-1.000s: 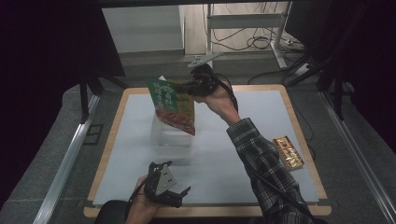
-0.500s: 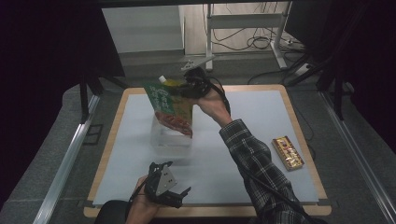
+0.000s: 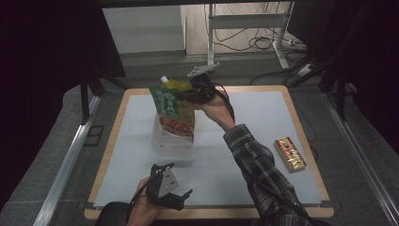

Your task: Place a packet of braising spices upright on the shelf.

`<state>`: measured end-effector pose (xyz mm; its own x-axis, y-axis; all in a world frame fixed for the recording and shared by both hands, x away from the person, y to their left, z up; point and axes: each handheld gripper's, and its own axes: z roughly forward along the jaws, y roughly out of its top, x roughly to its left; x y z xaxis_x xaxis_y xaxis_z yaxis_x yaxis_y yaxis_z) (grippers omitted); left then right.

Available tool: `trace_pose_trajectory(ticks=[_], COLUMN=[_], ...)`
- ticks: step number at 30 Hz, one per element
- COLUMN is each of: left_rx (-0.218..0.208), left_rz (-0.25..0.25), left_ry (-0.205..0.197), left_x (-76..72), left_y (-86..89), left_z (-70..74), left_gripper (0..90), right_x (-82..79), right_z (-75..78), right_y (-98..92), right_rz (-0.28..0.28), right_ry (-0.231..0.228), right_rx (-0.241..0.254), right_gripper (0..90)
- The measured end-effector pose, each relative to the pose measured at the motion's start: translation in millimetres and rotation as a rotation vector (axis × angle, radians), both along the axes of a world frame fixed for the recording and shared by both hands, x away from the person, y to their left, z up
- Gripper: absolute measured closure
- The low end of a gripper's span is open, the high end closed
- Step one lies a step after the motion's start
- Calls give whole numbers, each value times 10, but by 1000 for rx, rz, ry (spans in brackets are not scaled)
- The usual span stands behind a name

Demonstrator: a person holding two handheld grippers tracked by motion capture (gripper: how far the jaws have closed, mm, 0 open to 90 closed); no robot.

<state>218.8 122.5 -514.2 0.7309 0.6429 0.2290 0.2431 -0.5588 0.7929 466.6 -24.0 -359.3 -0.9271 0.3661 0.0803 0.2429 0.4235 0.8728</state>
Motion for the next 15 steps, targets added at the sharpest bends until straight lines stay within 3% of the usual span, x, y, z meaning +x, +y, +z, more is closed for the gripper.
trace_pose_trajectory(ticks=[3,11,15], left_rx=[-3,5,5], left_rz=[3,0,2], left_ry=[-2,2,2], left_x=[2,-1,1], left_y=[4,-13,-11], left_z=[1,-8,-9], left_gripper=[0,0,0], right_x=[-30,-100,-119], right_z=[6,-5,-30], right_y=[11,-105,-174], right_rz=[-2,-28,-68], right_ry=[-13,-45,-48], right_rx=[-43,-90,-122], right_gripper=[785,517,422])
